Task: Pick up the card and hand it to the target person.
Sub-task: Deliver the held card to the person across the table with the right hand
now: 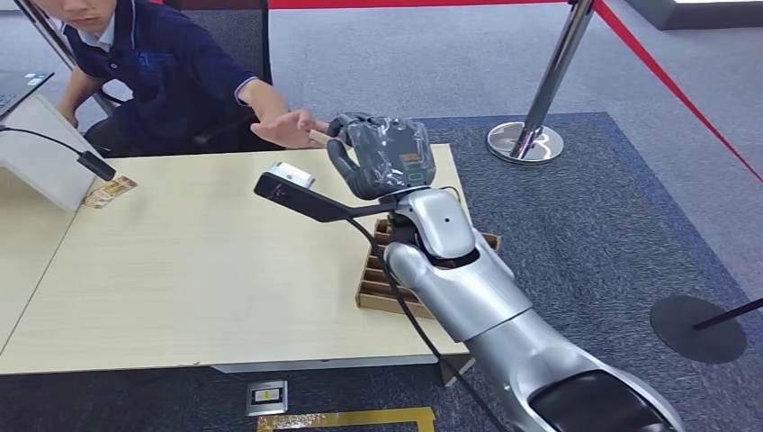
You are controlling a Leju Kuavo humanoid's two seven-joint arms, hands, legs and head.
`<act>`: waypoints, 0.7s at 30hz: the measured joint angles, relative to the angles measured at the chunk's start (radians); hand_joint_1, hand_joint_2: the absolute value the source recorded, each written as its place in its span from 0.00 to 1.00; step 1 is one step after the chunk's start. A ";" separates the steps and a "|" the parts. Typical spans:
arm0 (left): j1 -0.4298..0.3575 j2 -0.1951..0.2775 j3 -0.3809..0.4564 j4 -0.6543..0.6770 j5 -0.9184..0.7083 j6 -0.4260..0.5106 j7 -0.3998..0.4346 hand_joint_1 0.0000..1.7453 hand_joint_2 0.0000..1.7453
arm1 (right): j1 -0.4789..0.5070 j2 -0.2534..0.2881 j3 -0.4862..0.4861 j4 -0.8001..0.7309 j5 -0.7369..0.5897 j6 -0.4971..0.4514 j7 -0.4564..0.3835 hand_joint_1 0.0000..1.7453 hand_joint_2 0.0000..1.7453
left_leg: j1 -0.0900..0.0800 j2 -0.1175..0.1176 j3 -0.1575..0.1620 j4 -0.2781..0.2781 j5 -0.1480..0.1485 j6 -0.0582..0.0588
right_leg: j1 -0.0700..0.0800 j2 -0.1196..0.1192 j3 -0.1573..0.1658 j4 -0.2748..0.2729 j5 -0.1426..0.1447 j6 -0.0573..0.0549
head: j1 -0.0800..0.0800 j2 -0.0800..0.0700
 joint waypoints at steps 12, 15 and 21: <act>0.001 0.000 0.000 0.000 0.000 0.000 0.004 0.00 0.00 | -0.037 0.054 0.000 0.174 -0.018 -0.006 -0.019 1.00 1.00 | 0.000 0.000 0.000 0.000 0.000 0.000 | 0.000 0.000 0.000 0.000 0.000 0.000 | 0.000 0.000; 0.001 0.000 0.000 0.000 -0.002 0.000 0.004 0.00 0.00 | -0.037 0.055 0.002 0.188 -0.018 -0.006 -0.020 1.00 1.00 | 0.000 0.000 0.000 0.000 0.000 0.000 | 0.000 0.000 0.000 0.000 0.000 0.000 | 0.000 0.000; 0.001 0.000 0.000 0.000 -0.001 0.000 0.005 0.00 0.00 | -0.038 0.056 0.004 0.209 -0.024 -0.002 -0.023 0.50 1.00 | 0.000 0.000 0.000 0.000 0.000 0.000 | 0.000 0.000 0.000 0.000 0.000 0.000 | 0.000 0.000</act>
